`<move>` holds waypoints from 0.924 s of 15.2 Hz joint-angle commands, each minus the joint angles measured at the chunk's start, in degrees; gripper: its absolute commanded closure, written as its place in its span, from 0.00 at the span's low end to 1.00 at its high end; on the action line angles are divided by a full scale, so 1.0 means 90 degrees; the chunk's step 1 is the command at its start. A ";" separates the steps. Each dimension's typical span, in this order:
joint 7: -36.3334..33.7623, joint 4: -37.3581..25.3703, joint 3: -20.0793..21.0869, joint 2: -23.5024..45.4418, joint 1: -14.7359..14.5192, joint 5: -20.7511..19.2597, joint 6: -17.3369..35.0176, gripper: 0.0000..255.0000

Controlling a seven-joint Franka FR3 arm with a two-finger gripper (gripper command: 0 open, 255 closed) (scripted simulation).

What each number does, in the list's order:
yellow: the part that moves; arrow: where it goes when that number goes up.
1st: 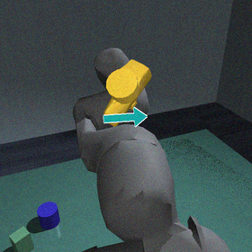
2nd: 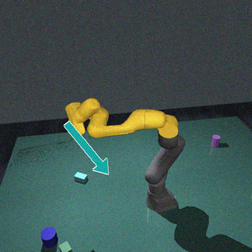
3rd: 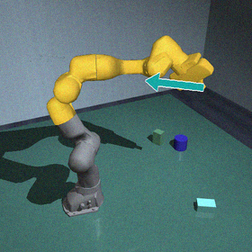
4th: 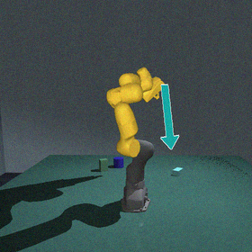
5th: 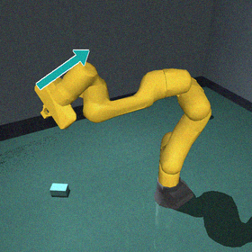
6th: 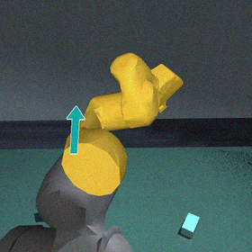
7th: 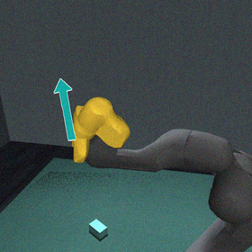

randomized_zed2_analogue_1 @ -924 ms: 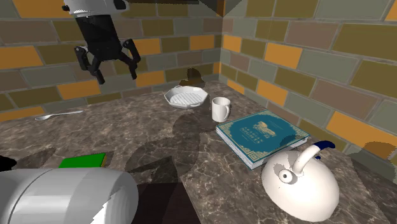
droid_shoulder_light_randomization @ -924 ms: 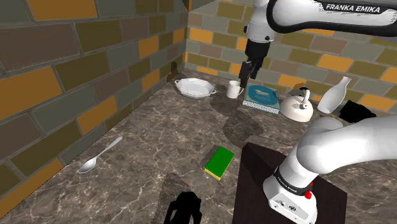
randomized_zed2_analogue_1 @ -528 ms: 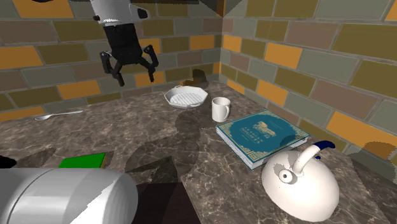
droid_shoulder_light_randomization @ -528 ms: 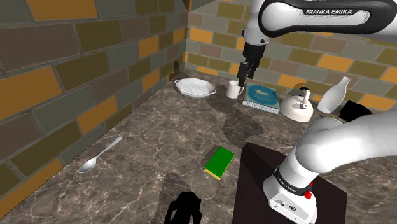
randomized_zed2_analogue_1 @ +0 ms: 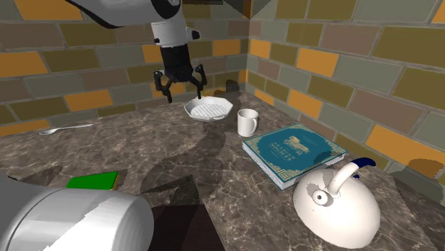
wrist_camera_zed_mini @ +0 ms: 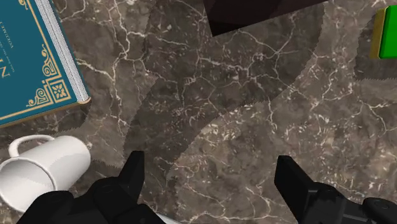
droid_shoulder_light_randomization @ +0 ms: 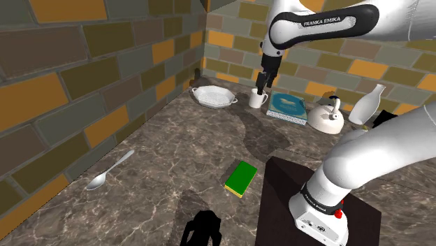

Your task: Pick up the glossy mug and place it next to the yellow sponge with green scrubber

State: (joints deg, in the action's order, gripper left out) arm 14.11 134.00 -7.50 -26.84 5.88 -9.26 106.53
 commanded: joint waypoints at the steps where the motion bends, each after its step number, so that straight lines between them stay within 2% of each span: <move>1: 0.0200 -0.0159 -0.0187 0.0424 0.0059 -0.0029 0.0285 0.00; 7: 0.0854 -0.0839 -0.0697 0.1721 0.0213 0.0084 0.0921 0.00; 14: 0.1708 -0.1994 -0.1109 0.3374 0.0464 0.0575 0.1377 0.00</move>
State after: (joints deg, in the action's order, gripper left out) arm 28.31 117.94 -17.07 0.71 9.71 -5.02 118.07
